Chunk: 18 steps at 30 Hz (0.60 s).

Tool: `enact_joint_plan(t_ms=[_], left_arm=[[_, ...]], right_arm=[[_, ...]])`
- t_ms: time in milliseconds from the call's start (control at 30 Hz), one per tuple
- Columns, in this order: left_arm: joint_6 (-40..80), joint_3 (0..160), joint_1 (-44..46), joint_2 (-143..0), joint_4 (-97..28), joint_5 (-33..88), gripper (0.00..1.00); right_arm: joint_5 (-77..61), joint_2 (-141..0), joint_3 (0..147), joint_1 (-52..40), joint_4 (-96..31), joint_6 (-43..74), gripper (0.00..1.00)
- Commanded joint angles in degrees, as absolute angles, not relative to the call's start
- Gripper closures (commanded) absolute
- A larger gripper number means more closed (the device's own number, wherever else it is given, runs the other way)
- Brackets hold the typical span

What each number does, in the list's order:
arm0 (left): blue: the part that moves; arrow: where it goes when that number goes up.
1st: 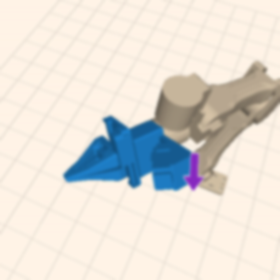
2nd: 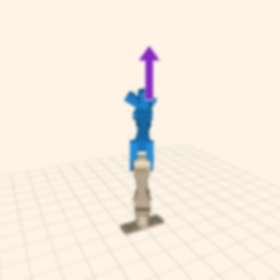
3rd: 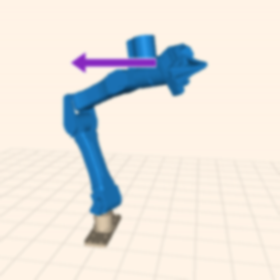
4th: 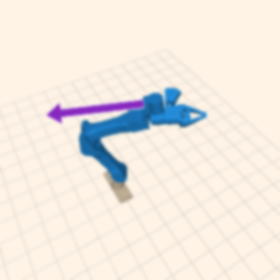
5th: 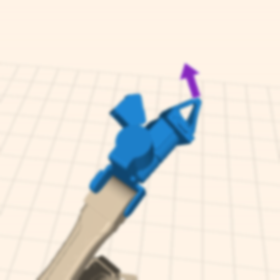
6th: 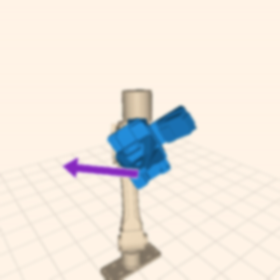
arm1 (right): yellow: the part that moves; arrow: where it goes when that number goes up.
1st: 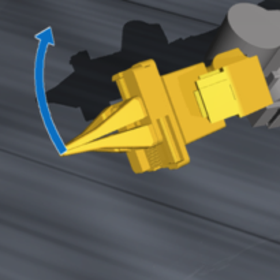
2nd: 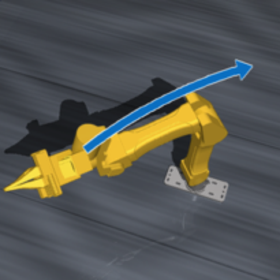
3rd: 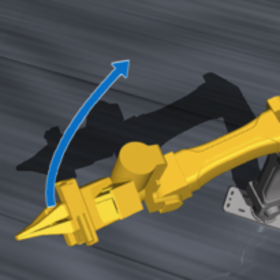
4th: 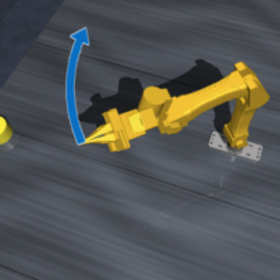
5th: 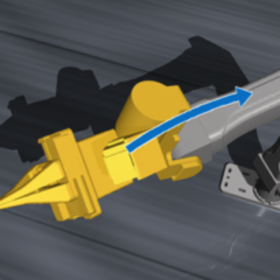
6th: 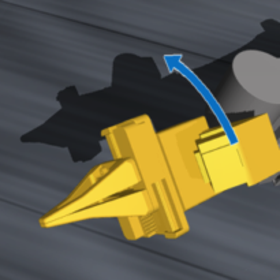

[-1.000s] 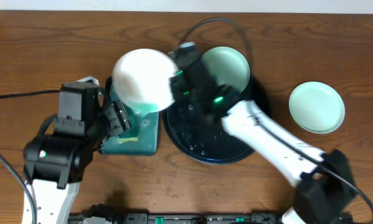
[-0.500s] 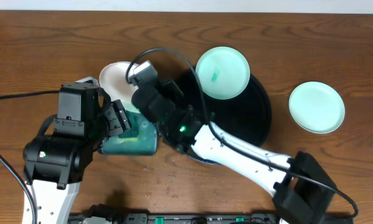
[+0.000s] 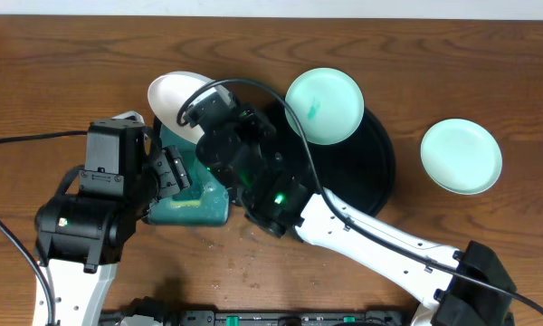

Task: Clean dirty plates on tray and stack at the side
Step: 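Lift the white plate with the right gripper and dip it over the basin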

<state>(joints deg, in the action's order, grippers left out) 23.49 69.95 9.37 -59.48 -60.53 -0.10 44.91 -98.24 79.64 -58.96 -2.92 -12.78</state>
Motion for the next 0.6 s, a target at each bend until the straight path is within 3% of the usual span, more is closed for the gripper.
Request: enact_joint_plan(t_ms=[0,567], left_arm=[[22.7,70.8,9.0,-59.8,-60.8,0.0,0.2],[22.7,70.8,9.0,-59.8,-60.8,0.0,0.2]], right_arm=[[47.7,-96.7,80.2,-60.9,-1.9,-18.2,0.99],[51.0,-96.7,80.2,-62.6,0.8,-21.1,0.99]])
